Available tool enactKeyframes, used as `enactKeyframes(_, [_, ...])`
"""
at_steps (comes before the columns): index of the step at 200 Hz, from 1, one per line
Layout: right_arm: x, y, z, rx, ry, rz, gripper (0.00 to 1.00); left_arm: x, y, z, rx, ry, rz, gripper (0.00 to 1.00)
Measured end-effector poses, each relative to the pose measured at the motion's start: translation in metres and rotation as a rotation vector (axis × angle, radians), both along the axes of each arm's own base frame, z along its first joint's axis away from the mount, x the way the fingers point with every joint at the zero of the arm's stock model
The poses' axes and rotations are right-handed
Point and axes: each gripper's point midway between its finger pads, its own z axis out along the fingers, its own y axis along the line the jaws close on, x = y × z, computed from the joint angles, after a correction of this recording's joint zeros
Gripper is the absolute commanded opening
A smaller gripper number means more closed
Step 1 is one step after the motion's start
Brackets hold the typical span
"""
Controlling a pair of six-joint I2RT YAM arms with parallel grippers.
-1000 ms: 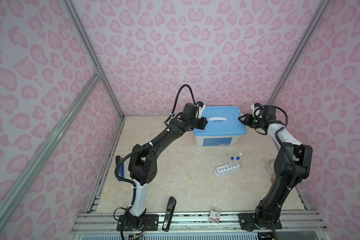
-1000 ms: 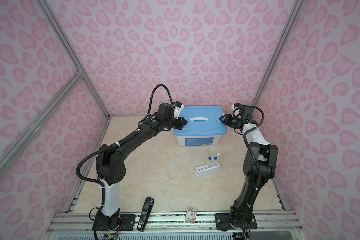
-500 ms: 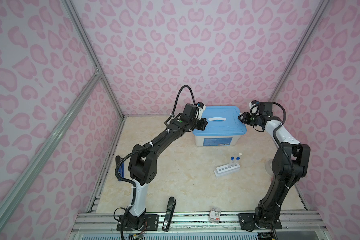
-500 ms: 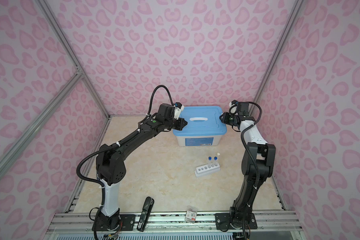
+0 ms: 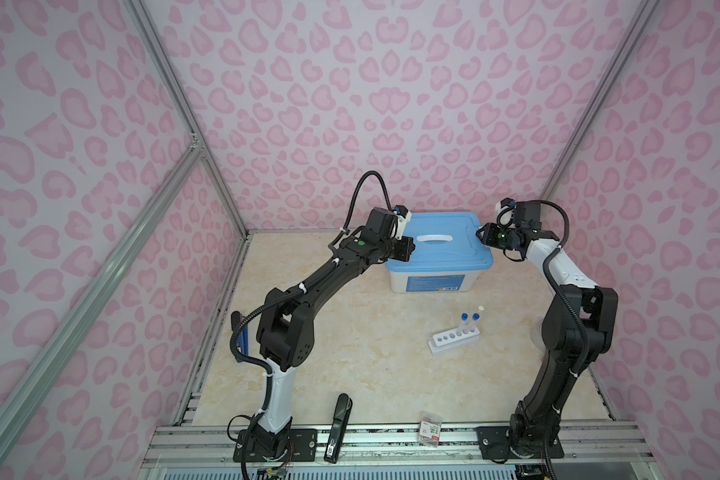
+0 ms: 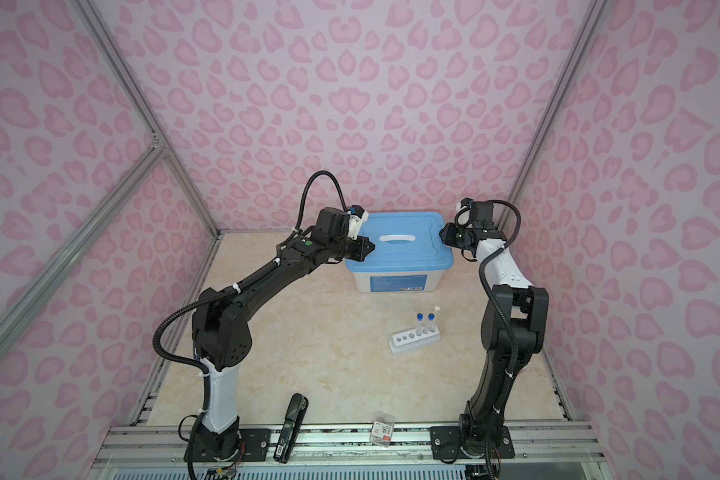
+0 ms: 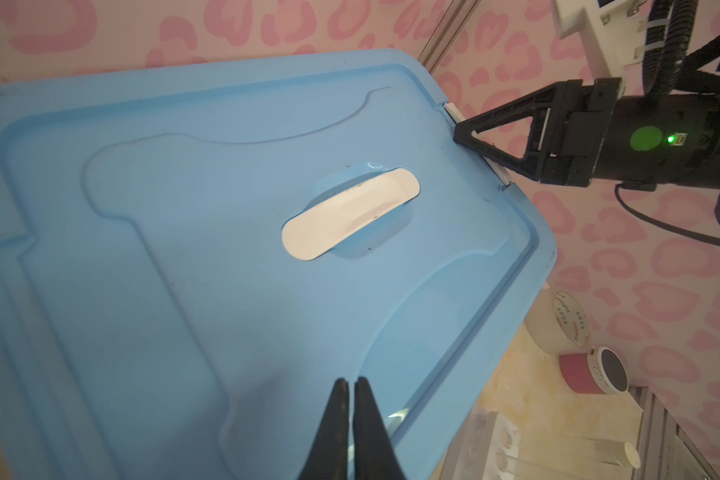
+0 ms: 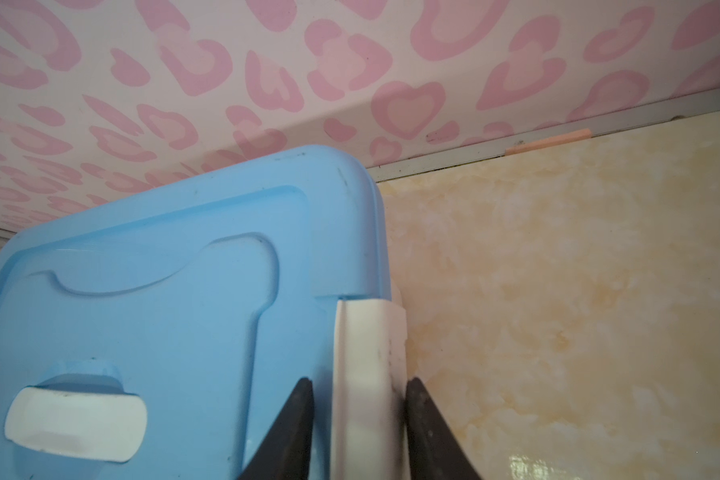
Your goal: Organize the chemistry lab equipment
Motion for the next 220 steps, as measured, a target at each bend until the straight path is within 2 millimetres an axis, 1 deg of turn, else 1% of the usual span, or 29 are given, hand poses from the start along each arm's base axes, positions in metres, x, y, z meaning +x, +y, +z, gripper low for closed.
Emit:
enactKeyframes(78, [0.004, -0.0032, 0.0008, -0.043, 0.005, -0.027, 0.3, -0.0015, -0.0006, -0.0017, -0.001, 0.006, -0.007, 0.09])
enactKeyframes(138, [0.0054, 0.0013, 0.0023, -0.076, 0.011, -0.033, 0.26, -0.0033, -0.0009, -0.0061, 0.0, 0.015, -0.013, 0.08])
enactKeyframes(193, [0.0053, 0.0028, 0.0045, -0.152, 0.027, -0.049, 0.21, -0.0027, -0.001, -0.0075, -0.001, 0.008, -0.015, 0.08])
enactKeyframes(207, [0.0051, 0.0028, 0.0048, -0.167, 0.031, -0.055, 0.22, -0.003, -0.001, -0.0085, -0.001, 0.008, -0.015, 0.08])
enactKeyframes(220, [0.0048, 0.0028, 0.0053, -0.176, 0.033, -0.054, 0.24, -0.0036, -0.0006, -0.008, -0.001, 0.008, -0.015, 0.08])
